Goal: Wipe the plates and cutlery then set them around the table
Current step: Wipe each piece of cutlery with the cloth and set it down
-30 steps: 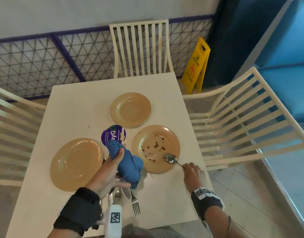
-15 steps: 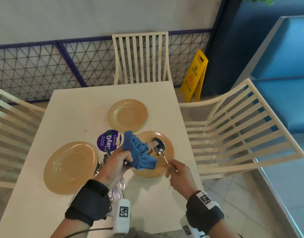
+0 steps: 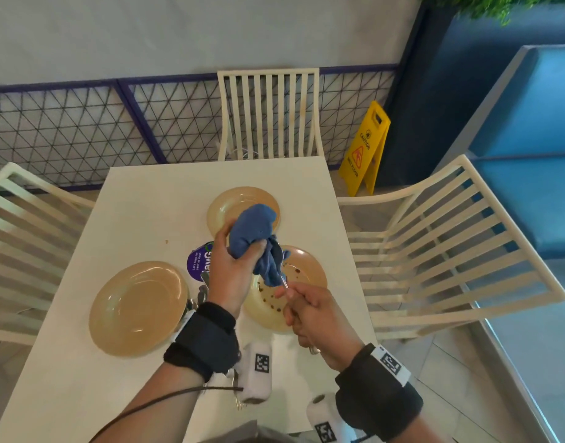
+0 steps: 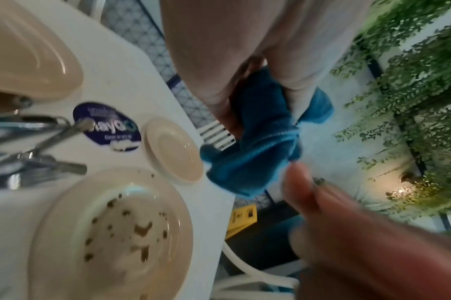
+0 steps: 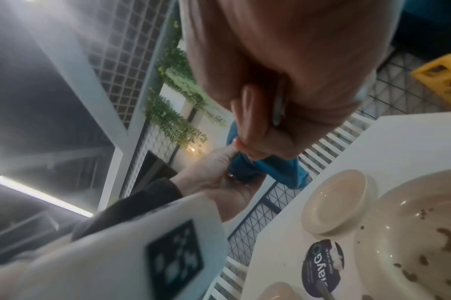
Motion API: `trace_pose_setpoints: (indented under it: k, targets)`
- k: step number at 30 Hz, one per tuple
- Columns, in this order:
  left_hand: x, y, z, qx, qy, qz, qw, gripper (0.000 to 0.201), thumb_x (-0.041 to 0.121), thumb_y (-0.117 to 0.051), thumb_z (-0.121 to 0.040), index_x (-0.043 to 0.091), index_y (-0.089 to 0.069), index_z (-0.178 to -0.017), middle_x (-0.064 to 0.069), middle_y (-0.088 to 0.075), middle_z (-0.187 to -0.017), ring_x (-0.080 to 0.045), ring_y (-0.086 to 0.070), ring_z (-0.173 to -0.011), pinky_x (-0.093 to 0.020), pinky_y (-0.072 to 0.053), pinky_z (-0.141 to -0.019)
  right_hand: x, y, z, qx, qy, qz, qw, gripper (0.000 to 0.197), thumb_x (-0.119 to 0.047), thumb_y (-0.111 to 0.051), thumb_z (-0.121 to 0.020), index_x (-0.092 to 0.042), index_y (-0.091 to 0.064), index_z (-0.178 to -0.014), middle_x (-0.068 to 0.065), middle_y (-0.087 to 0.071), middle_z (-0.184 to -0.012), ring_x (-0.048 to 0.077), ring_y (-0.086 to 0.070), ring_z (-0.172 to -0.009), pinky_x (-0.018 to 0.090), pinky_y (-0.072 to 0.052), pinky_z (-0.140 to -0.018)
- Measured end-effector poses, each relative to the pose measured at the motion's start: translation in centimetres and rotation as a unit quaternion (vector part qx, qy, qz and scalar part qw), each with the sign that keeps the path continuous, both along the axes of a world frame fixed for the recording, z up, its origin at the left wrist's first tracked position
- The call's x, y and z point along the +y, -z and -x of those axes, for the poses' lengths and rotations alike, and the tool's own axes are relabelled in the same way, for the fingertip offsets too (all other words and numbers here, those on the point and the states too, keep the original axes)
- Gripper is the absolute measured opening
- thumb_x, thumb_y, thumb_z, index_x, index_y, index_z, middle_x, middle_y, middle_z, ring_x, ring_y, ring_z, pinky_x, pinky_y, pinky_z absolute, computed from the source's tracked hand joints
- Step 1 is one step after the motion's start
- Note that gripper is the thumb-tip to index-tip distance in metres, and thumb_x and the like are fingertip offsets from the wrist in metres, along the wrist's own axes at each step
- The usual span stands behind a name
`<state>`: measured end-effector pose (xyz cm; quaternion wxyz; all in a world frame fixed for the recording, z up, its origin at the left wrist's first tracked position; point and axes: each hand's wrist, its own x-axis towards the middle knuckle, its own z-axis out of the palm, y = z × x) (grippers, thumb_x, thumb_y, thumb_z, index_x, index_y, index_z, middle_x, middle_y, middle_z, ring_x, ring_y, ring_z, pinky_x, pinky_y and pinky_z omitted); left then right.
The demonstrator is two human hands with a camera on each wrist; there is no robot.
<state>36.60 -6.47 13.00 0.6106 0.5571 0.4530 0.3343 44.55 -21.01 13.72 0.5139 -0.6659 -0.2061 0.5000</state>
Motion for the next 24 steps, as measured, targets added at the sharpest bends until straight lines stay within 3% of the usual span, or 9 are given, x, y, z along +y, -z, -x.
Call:
trace_pose_setpoints:
  k: [4, 8, 10, 14, 17, 19, 22, 24]
  targets:
    - [-2.2, 1.1, 0.2, 0.005, 0.044, 0.083, 0.996, 0.043, 0.011, -0.071, -0.092, 0.017, -0.055, -0.132, -0.004, -0.072, -0.113, -0.017, -0.073, -0.1, -0.037, -0.06, -0.089, 0.8, 0.0, 0.2, 0.042, 0.009, 0.001, 0.999, 0.028, -0.019, -0.041, -0.106, -0.002, -0.063, -0.107, 0.002, -0.049, -0.061, 0.007, -0.03, -0.041, 0.02, -0.023, -0.04]
    - [0.3, -0.1, 0.8, 0.001, -0.01, 0.001, 1.0, 0.037, 0.008, -0.073, -0.09, 0.018, -0.059, -0.122, 0.003, -0.073, -0.102, -0.003, -0.072, -0.088, -0.017, -0.056, -0.075, 0.4, 0.1, 1.5, 0.076, -0.012, -0.006, 0.997, 0.027, -0.023, -0.042, -0.106, -0.002, -0.06, -0.107, 0.001, -0.048, -0.06, 0.009, -0.029, -0.044, 0.021, -0.021, -0.043]
    - [-0.2, -0.3, 0.7, -0.008, -0.028, 0.002, 1.0, 0.033, 0.007, -0.072, -0.091, 0.015, -0.059, -0.12, 0.0, -0.073, -0.1, -0.002, -0.072, -0.083, -0.017, -0.054, -0.072, 0.9, 0.1, 1.6, 0.068, -0.012, -0.001, 0.998, 0.028, -0.025, -0.041, -0.106, -0.003, -0.059, -0.106, 0.001, -0.047, -0.06, 0.009, -0.029, -0.044, 0.021, -0.021, -0.042]
    - [-0.9, 0.5, 1.7, 0.019, 0.041, 0.036, 0.998, 0.037, 0.008, -0.073, -0.089, 0.013, -0.059, -0.123, -0.001, -0.073, -0.102, -0.009, -0.073, -0.089, -0.017, -0.055, -0.07, 1.6, 0.1, 1.9, 0.036, -0.027, 0.036, 0.998, 0.029, -0.029, -0.04, -0.106, -0.009, -0.061, -0.105, -0.004, -0.046, -0.057, 0.008, -0.028, -0.042, 0.022, -0.018, -0.043]
    - [1.0, 0.0, 2.3, 0.003, -0.008, -0.006, 1.0, 0.041, 0.007, -0.076, -0.086, 0.018, -0.06, -0.122, 0.003, -0.072, -0.103, -0.008, -0.071, -0.091, -0.018, -0.056, -0.074, 2.0, -0.5, 2.7, 0.054, -0.033, 0.017, 0.998, 0.028, -0.028, -0.04, -0.107, -0.01, -0.061, -0.104, -0.002, -0.045, -0.058, 0.008, -0.027, -0.041, 0.021, -0.019, -0.042]
    - [0.8, -0.2, 2.3, -0.009, -0.03, -0.004, 1.0, 0.036, 0.01, -0.074, -0.089, 0.017, -0.061, -0.122, -0.001, -0.073, -0.104, -0.012, -0.072, -0.093, -0.027, -0.059, -0.081, 2.8, -0.8, 2.7, 0.047, -0.033, 0.012, 0.998, 0.029, -0.028, -0.04, -0.107, -0.01, -0.062, -0.104, -0.001, -0.045, -0.058, 0.007, -0.027, -0.041, 0.02, -0.02, -0.041]
    - [0.0, 0.8, 2.8, 0.008, 0.01, 0.037, 0.999, 0.031, 0.014, -0.072, -0.09, 0.021, -0.061, -0.119, -0.006, -0.074, -0.106, -0.021, -0.073, -0.098, -0.046, -0.059, -0.09, 3.9, -0.4, 2.9, 0.042, -0.029, 0.026, 0.998, 0.028, -0.027, -0.04, -0.106, -0.014, -0.063, -0.097, -0.003, -0.046, -0.057, 0.007, -0.028, -0.041, 0.022, -0.019, -0.042]
    - [0.7, 1.3, 3.7, 0.036, 0.04, 0.058, 0.997, 0.029, 0.012, -0.071, -0.09, 0.02, -0.061, -0.117, -0.009, -0.073, -0.106, -0.025, -0.073, -0.099, -0.052, -0.058, -0.093, 4.5, 0.2, 3.7, 0.062, -0.023, 0.031, 0.997, 0.027, -0.025, -0.04, -0.106, -0.014, -0.061, -0.094, -0.002, -0.047, -0.057, 0.006, -0.029, -0.04, 0.019, -0.021, -0.039]
